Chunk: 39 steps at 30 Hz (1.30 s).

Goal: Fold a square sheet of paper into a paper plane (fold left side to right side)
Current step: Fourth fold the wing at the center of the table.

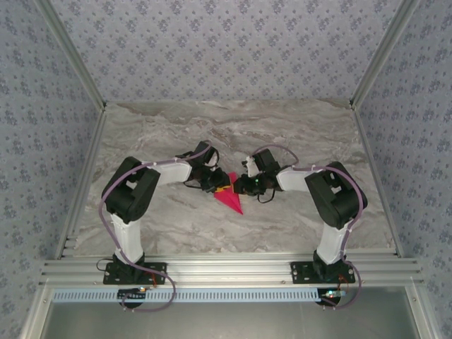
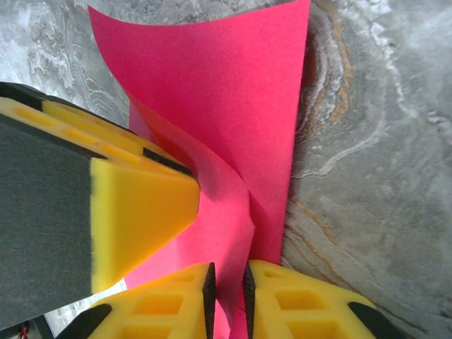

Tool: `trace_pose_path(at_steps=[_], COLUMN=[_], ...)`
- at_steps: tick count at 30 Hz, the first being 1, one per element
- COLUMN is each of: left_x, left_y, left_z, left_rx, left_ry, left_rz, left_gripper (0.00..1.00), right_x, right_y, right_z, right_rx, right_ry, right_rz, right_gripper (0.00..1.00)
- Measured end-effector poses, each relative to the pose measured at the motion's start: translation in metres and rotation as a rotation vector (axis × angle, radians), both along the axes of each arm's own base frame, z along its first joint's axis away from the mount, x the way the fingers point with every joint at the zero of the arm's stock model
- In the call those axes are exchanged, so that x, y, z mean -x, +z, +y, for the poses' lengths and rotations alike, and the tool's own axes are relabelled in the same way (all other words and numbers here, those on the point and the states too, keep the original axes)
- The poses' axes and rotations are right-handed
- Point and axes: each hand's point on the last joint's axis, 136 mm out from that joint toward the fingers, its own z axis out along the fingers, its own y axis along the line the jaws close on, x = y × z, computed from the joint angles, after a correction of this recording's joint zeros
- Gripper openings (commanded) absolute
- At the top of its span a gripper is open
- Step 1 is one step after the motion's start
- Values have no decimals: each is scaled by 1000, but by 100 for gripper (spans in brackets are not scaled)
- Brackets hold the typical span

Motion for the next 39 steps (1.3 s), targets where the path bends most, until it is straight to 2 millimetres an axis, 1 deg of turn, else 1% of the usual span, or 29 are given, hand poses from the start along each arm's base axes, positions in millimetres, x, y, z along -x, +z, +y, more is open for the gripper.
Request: trace_pose_path(at_steps=[4, 8, 10, 12, 15, 19, 22, 25, 29, 39], left_x=[0, 0, 0, 0, 0, 0, 0, 0, 0, 0], left_y=[0, 0, 0, 0, 0, 0, 0, 0, 0, 0], left_z=[0, 0, 0, 0, 0, 0, 0, 0, 0, 0], left_rx=[6, 10, 11, 11, 11, 11, 11, 11, 11, 9], left_ry=[0, 0, 0, 0, 0, 0, 0, 0, 0, -1], left_rz=[-9, -15, -17, -17, -17, -17, -17, -17, -17, -20], left_gripper=[23, 23, 23, 23, 23, 23, 23, 23, 23, 23], right_x=[-5, -10, -9, -5, 7, 30, 37, 41, 48, 59], right_y=[11, 36, 50, 63, 69, 62, 52, 38, 25, 15], right_z=[-10, -19, -18, -14, -3, 11, 18, 18, 16, 13], right_rx=[13, 15, -3, -37, -92, -127, -131, -118, -99, -51], right_ry=[-29, -45, -40, -21, 23, 85, 112, 117, 121, 147], right_rz=[-16, -69, -93, -108, -97, -39, -2, 35, 69, 83], right_gripper=[34, 34, 32, 30, 27, 27, 27, 27, 27, 27])
